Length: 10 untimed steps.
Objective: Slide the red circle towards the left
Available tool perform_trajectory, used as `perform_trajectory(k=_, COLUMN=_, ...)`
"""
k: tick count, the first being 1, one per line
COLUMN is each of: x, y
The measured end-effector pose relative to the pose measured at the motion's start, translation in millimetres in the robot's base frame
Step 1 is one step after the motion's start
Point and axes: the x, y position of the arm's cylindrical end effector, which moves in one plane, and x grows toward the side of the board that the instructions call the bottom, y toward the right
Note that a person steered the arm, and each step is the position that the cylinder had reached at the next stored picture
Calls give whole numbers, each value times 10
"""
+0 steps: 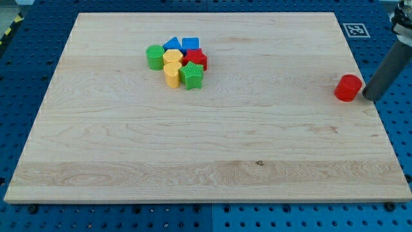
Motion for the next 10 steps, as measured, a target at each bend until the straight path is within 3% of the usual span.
perform_trajectory(k=1, x=-183, y=-282)
perform_trajectory(k=5, x=371, y=-1468)
perform_trajectory(k=10, x=582, y=-3043)
